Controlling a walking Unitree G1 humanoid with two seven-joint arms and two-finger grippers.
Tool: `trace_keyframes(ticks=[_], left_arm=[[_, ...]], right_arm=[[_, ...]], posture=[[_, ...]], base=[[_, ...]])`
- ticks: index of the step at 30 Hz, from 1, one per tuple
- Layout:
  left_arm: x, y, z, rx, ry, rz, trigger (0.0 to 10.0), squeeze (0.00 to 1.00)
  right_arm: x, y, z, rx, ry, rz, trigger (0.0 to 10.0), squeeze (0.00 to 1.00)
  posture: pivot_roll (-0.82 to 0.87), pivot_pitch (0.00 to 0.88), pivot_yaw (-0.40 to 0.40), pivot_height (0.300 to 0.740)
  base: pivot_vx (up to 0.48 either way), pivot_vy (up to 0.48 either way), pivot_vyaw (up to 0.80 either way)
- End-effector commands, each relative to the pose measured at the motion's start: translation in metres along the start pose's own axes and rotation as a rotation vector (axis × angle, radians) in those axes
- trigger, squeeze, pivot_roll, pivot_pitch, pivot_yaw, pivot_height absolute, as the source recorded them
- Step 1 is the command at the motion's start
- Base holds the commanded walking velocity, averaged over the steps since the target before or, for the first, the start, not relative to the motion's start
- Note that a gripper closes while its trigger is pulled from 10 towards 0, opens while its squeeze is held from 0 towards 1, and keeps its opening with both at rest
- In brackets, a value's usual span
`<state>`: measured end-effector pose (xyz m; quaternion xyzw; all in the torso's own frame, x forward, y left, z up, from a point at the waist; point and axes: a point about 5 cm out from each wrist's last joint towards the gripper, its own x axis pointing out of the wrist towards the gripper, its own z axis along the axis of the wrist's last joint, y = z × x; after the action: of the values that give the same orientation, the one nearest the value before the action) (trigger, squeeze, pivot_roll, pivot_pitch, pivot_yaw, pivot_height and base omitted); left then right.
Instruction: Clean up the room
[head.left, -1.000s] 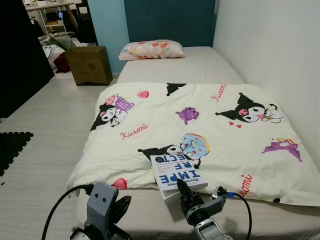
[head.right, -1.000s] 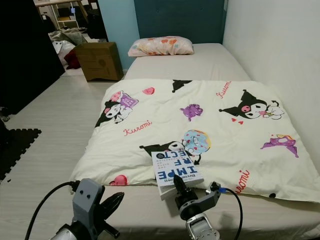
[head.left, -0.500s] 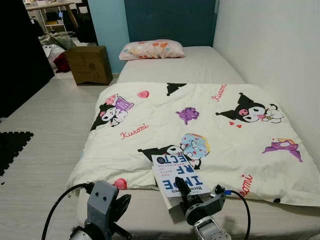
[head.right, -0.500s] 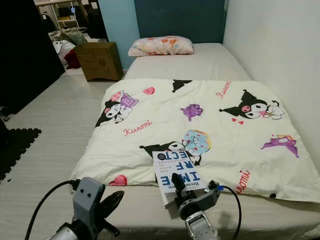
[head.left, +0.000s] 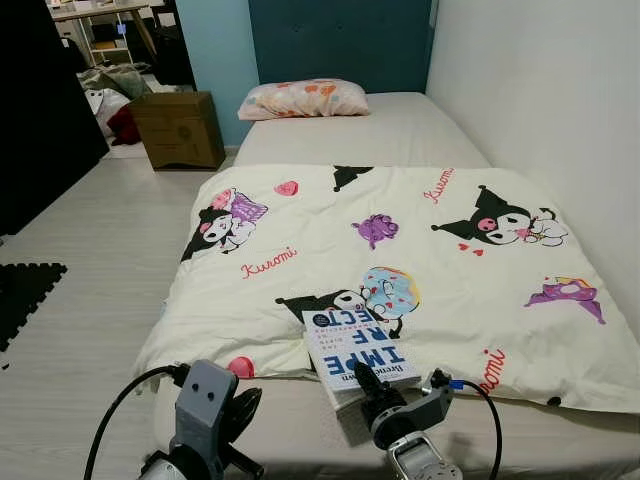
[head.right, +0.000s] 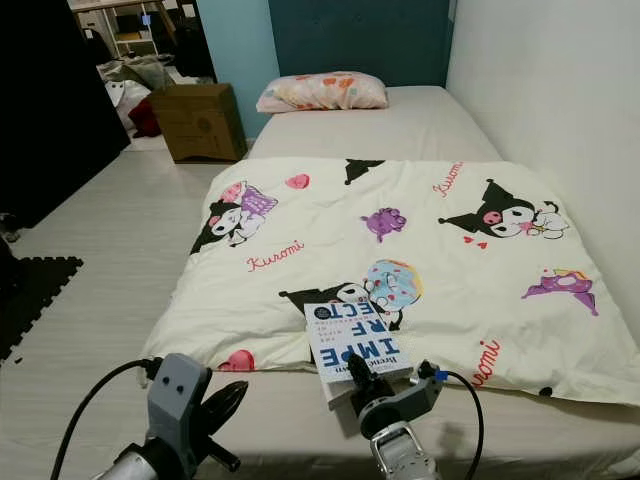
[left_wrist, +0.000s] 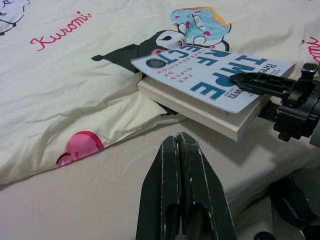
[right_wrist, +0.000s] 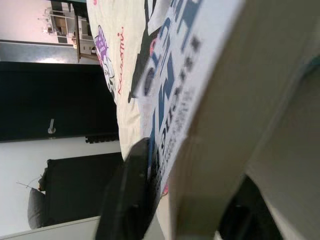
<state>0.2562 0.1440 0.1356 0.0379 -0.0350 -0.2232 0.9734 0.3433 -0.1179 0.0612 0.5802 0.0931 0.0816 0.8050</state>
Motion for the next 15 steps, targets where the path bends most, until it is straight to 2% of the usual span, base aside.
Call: trace_keyframes(ticks=[1, 2, 3, 5, 6, 13, 14, 15], left_arm=[[-0.0034, 0.0009, -0.0063, 0.002, 0.029, 0.002, 10.0, 0.00], [-0.0032, 0.0010, -0.0061, 0.003, 0.028, 0.002, 10.0, 0.00], [-0.0028, 0.0013, -0.0061, 0.004, 0.028, 0.002, 10.0, 0.00], [-0.0025, 0.0014, -0.0061, 0.005, 0.027, 0.002, 10.0, 0.00], [-0.0023, 0.0016, -0.0061, 0.006, 0.027, 0.002, 10.0, 0.00], [-0.0018, 0.0021, -0.0061, 0.009, 0.026, 0.003, 10.0, 0.00], [-0.0016, 0.0023, -0.0058, 0.011, 0.025, 0.003, 10.0, 0.00], [-0.0014, 0.0025, -0.0056, 0.012, 0.024, 0.003, 10.0, 0.00]], right_arm=[[0.0001, 0.0000, -0.0075, 0.013, 0.019, -0.001, 0.0, 0.00], [0.0003, 0.0004, -0.0075, 0.013, 0.019, 0.001, 0.0, 0.00], [0.0009, 0.0013, -0.0080, 0.003, 0.025, 0.002, 7.1, 0.00], [0.0013, 0.0019, -0.0084, -0.004, 0.029, 0.002, 7.1, 0.00], [0.0018, 0.0026, -0.0087, -0.011, 0.032, 0.002, 10.0, 0.00], [0.0028, 0.0044, -0.0089, -0.012, 0.033, 0.013, 10.0, 0.00], [0.0032, 0.0054, -0.0086, -0.003, 0.030, 0.021, 3.6, 0.00], [0.0034, 0.0060, -0.0084, 0.004, 0.029, 0.027, 3.6, 0.00]], posture=[[0.06, 0.285, 0.072, 0.577], [0.06, 0.283, 0.072, 0.577], [0.06, 0.283, 0.072, 0.577], [0.06, 0.282, 0.072, 0.577], [0.06, 0.280, 0.072, 0.577], [0.06, 0.272, 0.071, 0.577], [0.06, 0.269, 0.072, 0.577], [0.06, 0.269, 0.072, 0.577]], base=[[0.000, 0.000, 0.00], [0.000, 0.000, 0.00], [0.000, 0.000, 0.00], [0.000, 0.000, 0.00], [0.000, 0.000, 0.00], [0.000, 0.000, 0.00], [0.000, 0.000, 0.00], [0.000, 0.000, 0.00]])
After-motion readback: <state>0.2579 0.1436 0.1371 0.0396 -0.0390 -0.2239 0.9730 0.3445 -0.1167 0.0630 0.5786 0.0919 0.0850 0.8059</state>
